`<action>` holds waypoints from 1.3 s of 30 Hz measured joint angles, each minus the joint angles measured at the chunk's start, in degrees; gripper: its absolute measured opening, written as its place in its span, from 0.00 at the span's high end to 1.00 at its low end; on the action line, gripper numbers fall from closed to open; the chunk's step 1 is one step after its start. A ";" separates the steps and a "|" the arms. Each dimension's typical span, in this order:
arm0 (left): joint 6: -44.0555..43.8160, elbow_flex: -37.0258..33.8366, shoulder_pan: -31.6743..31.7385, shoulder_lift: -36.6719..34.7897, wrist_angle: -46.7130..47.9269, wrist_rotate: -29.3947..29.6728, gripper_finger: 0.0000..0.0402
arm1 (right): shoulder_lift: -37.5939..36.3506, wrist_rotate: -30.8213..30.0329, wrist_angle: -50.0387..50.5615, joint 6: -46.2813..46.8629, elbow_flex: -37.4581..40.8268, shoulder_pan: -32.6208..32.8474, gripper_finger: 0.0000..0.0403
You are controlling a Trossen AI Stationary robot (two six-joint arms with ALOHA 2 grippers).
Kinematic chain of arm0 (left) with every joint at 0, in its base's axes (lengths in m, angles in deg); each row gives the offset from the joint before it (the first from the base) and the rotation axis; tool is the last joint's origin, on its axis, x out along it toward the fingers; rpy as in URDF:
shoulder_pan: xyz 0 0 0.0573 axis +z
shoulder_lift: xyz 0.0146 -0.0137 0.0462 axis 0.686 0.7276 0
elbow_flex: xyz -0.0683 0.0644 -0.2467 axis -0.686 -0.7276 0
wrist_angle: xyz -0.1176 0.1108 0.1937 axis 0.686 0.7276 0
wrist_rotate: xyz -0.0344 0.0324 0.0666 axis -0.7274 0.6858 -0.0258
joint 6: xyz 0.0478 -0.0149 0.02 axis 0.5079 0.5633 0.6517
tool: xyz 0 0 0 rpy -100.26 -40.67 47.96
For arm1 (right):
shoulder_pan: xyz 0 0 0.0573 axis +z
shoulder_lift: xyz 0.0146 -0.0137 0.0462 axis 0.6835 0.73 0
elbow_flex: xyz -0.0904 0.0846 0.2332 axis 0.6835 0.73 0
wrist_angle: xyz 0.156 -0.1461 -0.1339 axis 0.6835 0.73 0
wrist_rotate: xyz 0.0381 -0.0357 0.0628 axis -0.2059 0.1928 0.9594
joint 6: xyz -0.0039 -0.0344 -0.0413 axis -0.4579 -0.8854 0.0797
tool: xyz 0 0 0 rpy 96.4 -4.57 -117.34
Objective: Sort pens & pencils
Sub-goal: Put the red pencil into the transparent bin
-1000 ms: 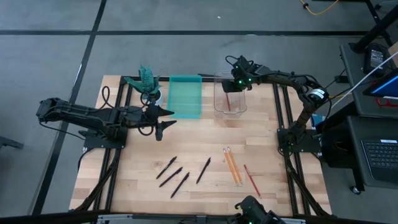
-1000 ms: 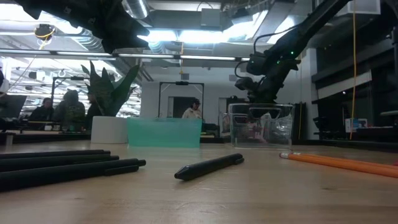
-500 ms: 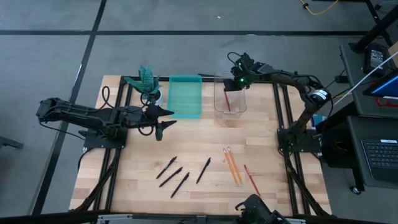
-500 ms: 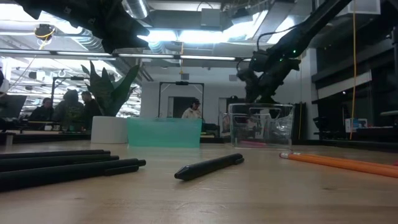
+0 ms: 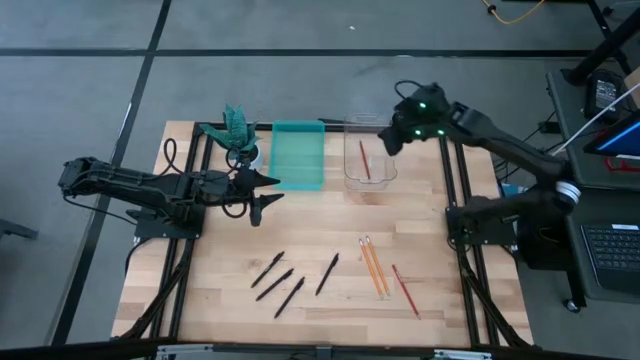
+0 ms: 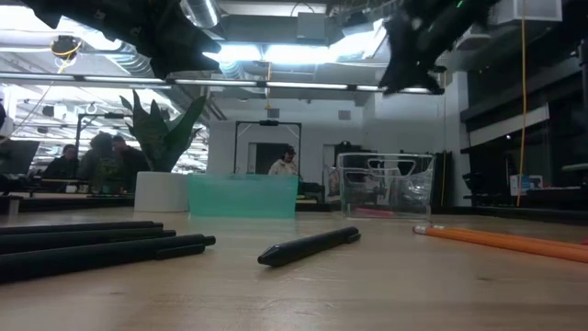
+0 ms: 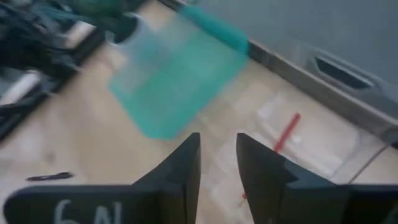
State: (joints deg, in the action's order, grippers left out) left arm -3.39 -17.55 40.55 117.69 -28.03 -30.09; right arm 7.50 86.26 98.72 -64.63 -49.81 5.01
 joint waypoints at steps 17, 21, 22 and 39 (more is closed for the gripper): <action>0.07 0.00 0.00 0.02 0.00 0.02 0.51 | -17.66 -13.12 16.67 11.41 0.02 18.67 0.74; 0.07 0.00 0.02 0.00 0.00 0.01 0.51 | -18.34 -13.87 18.92 16.65 0.02 24.59 0.74; 0.07 0.00 0.02 0.01 0.00 0.02 0.51 | -18.36 -14.67 19.60 18.28 0.02 26.15 0.74; 0.07 0.00 0.02 0.00 0.00 0.02 0.51 | -12.71 -25.83 26.16 40.82 0.04 55.32 0.74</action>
State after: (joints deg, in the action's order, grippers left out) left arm -3.33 -17.55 40.57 117.69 -28.03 -30.07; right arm -5.21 60.43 124.88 -23.81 -49.77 60.33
